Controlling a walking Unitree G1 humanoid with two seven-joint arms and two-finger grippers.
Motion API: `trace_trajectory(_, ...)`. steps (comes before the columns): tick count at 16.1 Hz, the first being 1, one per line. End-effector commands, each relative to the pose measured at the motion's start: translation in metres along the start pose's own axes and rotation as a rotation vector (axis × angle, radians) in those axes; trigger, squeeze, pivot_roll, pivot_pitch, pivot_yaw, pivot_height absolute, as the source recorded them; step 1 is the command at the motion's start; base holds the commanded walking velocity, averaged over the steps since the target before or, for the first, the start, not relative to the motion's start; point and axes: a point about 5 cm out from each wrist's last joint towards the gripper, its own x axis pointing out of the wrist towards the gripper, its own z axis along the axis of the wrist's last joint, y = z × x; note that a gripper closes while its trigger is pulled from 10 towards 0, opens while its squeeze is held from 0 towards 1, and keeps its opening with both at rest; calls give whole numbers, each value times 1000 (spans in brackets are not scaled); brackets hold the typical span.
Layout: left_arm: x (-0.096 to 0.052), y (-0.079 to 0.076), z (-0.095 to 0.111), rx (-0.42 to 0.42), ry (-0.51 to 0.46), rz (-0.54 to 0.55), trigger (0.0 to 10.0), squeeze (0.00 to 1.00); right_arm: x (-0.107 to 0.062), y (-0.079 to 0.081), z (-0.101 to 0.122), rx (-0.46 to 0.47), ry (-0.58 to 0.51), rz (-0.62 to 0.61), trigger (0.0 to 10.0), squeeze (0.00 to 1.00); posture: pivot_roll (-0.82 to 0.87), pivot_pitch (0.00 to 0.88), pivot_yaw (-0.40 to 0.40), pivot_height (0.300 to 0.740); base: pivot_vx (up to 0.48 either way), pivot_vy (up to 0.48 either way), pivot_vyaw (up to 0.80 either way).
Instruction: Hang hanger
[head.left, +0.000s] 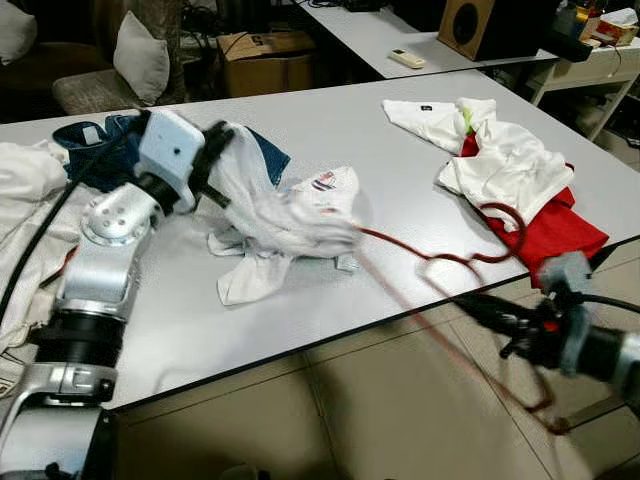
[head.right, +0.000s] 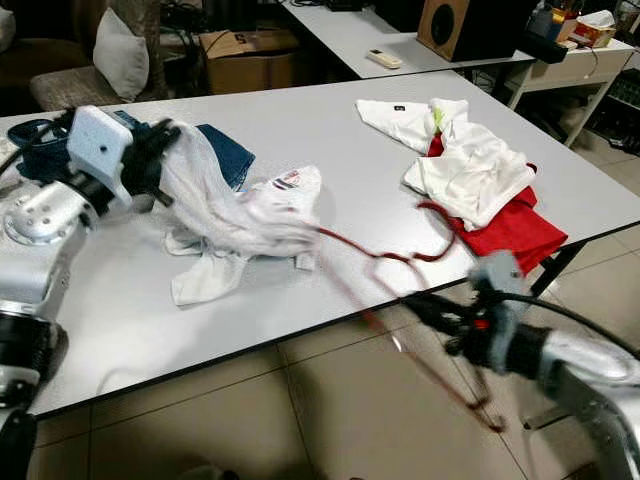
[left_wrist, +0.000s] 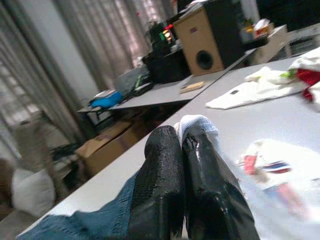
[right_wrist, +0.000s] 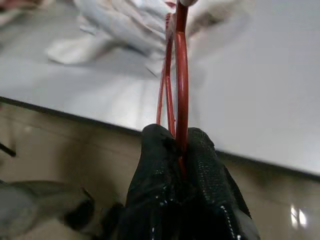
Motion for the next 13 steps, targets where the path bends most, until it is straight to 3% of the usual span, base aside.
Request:
trace_trajectory(1,3,5,4,-2,0,34,0,0,-16,12,7,13,-19,135,10000,0,-204,0,-8,740,0,0,0)
trace_trajectory(3,4,5,4,-6,-1,34,0,0,-30,24,3,33,6,247,10000,0,-215,0,3,740,0,0,0)
trace_trajectory(5,7,3,4,-2,7,15,0,0,-38,24,-2,73,12,273,10000,0,-221,0,10,740,0,0,0)
trace_trajectory(8,11,-3,4,30,23,-30,0,0,-47,0,-1,162,-189,141,10000,0,-238,0,21,740,0,0,0)
trace_trajectory(11,11,-8,2,39,30,-40,0,0,-39,-16,-1,316,-435,2,10000,0,-232,0,17,740,0,0,0)
trace_trajectory(13,11,-8,2,38,31,-32,0,0,-26,-20,-6,332,-421,-72,10000,0,-226,0,15,740,0,0,0)
